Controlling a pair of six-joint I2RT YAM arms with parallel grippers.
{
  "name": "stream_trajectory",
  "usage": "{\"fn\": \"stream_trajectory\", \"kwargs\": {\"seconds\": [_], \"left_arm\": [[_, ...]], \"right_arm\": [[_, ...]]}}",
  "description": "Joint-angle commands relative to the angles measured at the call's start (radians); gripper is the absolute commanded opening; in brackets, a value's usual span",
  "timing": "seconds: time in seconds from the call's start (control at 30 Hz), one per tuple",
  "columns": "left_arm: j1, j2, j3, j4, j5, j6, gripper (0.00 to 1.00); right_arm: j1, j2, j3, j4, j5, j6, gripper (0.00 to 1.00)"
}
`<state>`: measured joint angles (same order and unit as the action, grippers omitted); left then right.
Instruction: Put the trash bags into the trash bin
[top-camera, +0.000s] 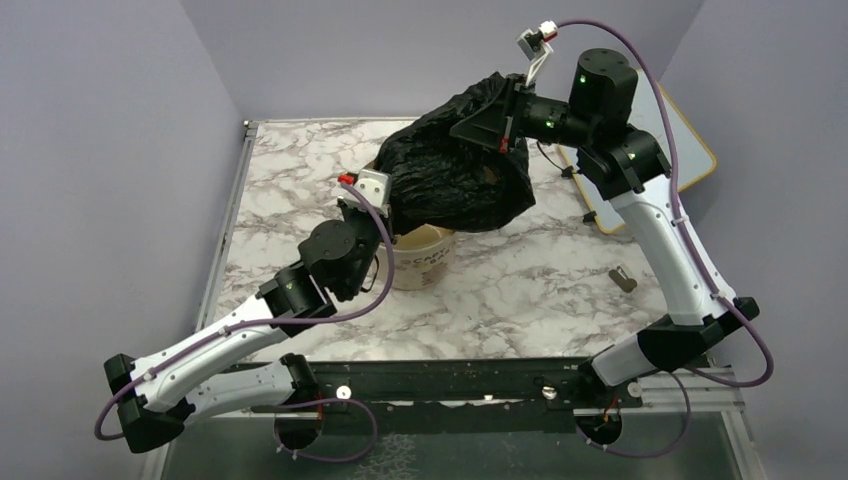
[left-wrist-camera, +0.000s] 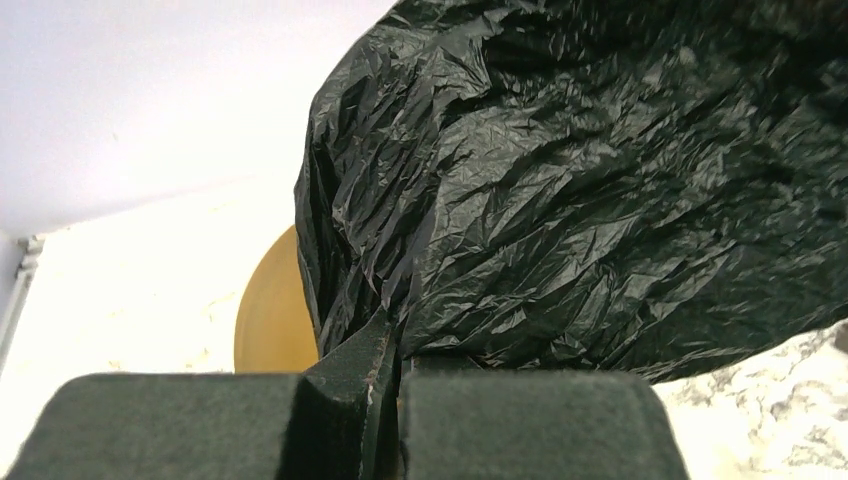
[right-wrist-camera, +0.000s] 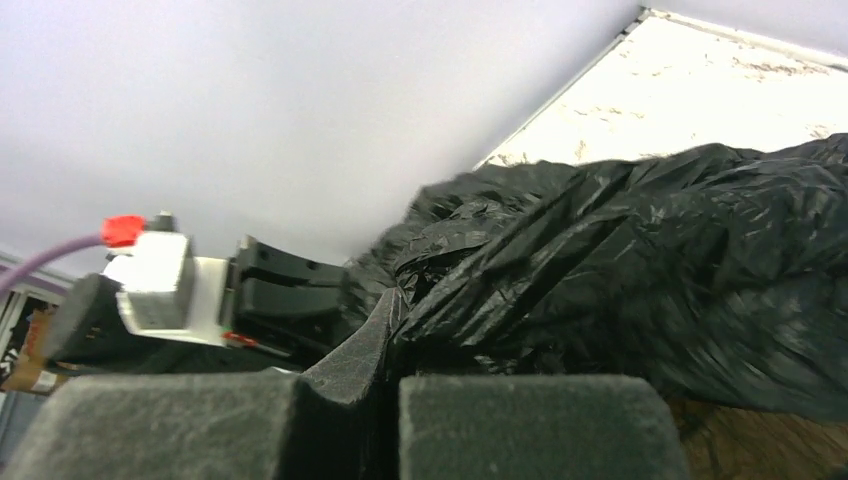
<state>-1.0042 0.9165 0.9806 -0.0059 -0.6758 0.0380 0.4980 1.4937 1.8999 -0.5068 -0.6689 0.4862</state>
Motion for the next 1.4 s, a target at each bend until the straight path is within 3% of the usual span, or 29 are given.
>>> {"fn": "stream_trajectory", "kwargs": {"seconds": [0.0,0.17,0.33,0.37,0.47,0.53,0.7,0.77,0.9,1.13,1.2,1.37], "left_arm": [[0.028,-0.031,-0.070,-0.013,-0.041,-0.118,0.00],[0.048,-0.019,-0.115,-0.095,-0.187,-0.226,0.00],[0.116,-0.004,-0.111,-0.162,-0.146,-0.277,0.00],[0.123,0.008,-0.092,-0.195,-0.144,-0.292,0.07],[0.126,0.006,-0.053,-0.253,-0.130,-0.330,0.48],[0.128,-0.026,-0.057,-0.232,-0.084,-0.318,0.69],[0.128,-0.062,0.008,-0.329,-0.049,-0.274,0.88],[0.128,-0.052,0.044,-0.399,-0.028,-0.192,0.92],[0.128,-0.055,0.101,-0.560,-0.058,-0.180,0.98],[0.128,-0.138,0.121,-0.579,0.241,-0.096,0.99],[0.128,-0.150,0.118,-0.583,0.189,-0.115,0.99],[0.128,-0.166,0.117,-0.619,-0.097,-0.251,0.98]], "right_arm": [[0.041,0.020,0.074,-0.018,0.014,-0.025,0.01],[0.084,0.062,0.148,-0.031,0.031,-0.022,0.01],[0.129,0.132,0.233,-0.049,0.043,-0.024,0.01],[0.143,0.156,0.264,-0.070,0.049,-0.028,0.01],[0.187,0.216,0.351,-0.128,0.100,-0.051,0.01],[0.203,0.229,0.358,-0.123,0.135,-0.055,0.01],[0.218,0.257,0.360,-0.112,0.151,-0.054,0.01],[0.229,0.278,0.366,-0.116,0.143,-0.061,0.01],[0.258,0.327,0.399,-0.140,0.137,-0.066,0.01],[0.307,0.403,0.458,-0.144,0.130,-0.068,0.01],[0.319,0.423,0.482,-0.145,0.115,-0.063,0.01],[0.356,0.449,0.502,-0.121,0.099,-0.052,0.01]]}}
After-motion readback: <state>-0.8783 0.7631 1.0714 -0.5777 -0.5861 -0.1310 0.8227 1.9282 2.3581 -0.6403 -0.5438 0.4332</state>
